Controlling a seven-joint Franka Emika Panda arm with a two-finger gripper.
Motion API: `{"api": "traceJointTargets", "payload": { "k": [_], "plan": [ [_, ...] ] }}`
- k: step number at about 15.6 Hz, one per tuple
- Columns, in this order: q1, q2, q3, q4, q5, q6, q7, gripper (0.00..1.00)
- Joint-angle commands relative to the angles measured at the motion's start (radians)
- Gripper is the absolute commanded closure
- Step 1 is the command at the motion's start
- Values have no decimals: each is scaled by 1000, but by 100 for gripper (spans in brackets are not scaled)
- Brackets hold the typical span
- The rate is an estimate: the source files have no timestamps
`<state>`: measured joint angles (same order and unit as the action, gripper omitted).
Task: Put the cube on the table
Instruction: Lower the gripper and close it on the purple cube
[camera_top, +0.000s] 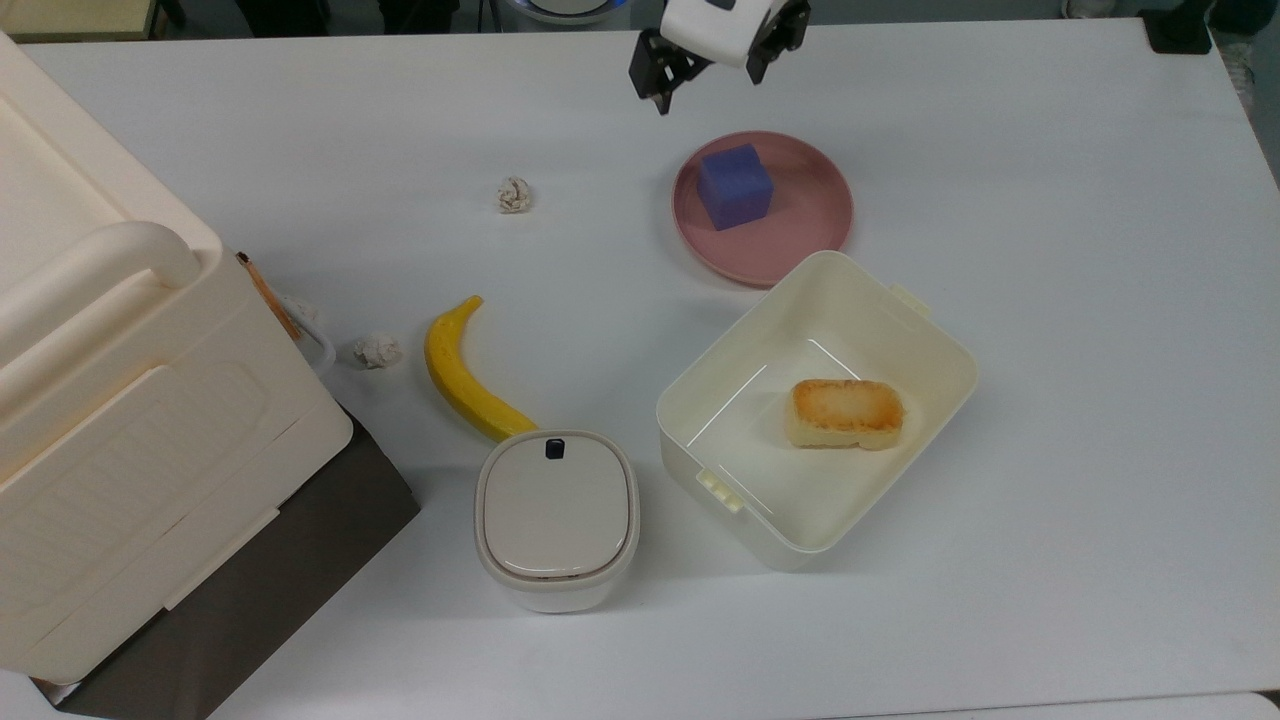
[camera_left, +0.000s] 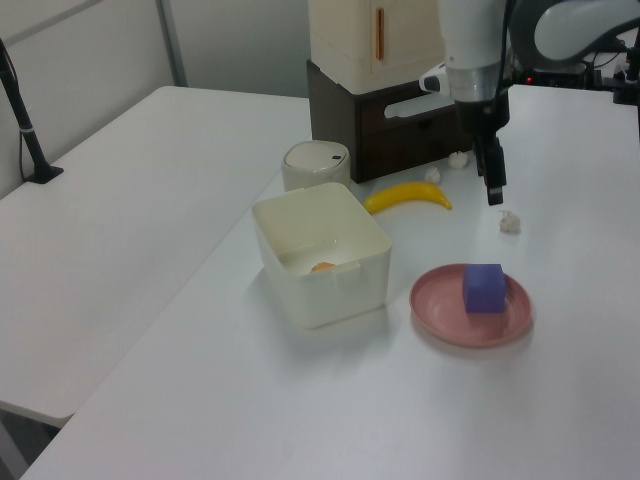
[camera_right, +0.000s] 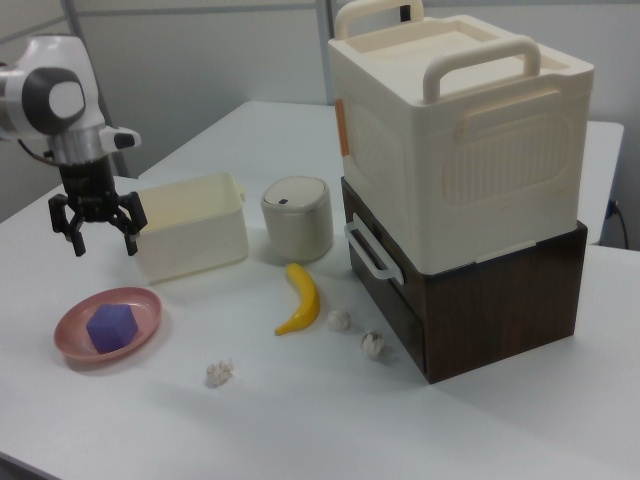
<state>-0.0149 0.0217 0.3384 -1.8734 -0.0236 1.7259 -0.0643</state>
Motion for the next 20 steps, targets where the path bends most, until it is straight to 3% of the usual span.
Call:
{"api": "traceJointTargets", "payload": {
  "k": [1, 6, 9, 14, 18, 20],
  "plan": [
    [10, -16, 40, -134, -16, 197, 87, 0],
    [13, 24, 93, -207, -85, 323, 185, 0],
    [35, 60, 93, -208, -93, 324, 198, 0],
    [52, 148, 93, -208, -200, 322, 293, 0],
    [68, 185, 93, -208, -228, 319, 326, 0],
    [69, 188, 93, -207, -233, 319, 359, 15]
  ]
}}
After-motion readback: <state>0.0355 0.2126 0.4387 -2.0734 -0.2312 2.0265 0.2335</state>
